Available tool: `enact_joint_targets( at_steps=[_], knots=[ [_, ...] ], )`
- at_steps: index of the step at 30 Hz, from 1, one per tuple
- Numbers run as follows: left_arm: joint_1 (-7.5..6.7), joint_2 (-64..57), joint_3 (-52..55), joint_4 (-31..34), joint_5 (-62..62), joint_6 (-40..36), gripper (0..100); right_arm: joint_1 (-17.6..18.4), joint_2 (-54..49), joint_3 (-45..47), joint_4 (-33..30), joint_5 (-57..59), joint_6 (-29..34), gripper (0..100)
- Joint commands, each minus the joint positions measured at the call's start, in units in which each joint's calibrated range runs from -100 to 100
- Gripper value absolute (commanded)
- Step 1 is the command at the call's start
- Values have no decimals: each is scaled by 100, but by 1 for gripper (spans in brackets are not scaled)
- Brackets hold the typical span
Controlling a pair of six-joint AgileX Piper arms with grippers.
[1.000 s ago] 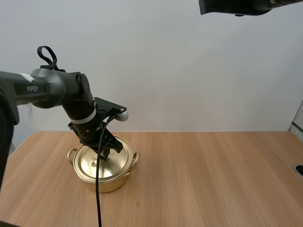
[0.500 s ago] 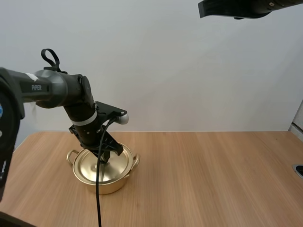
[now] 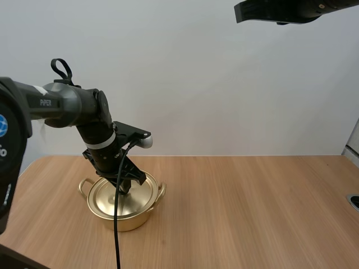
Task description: Open the pot, put the car inside, and close it
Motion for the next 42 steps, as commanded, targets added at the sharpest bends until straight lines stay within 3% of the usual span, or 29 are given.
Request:
enact_joint_targets(
  at_steps=[1,8,12,15,22,31,42],
  knots=[
    [2,7,6,3,-47,5,6,-4,2,-3,1,30,-1,0],
    [2,7,6,15,-61,5,55,-4,2,-3,1,68,-1,0],
    [2,7,6,4,-261,-78,75,-4,2,-3,1,68,-1,0],
    [2,-35,6,4,-566,-214,85,-4,2,-3,1,89,-1,0],
    [2,-470,-8,-17,-1583,-495,88,-4,2,-3,1,146,-1,0],
    [2,-1645,-8,-17,-4332,-2123,88,-4,2,-3,1,199,-1,0],
    [2,-3733,434,-17,-6909,-2563,88,-4,2,-3,1,198,-21,0]
  ],
)
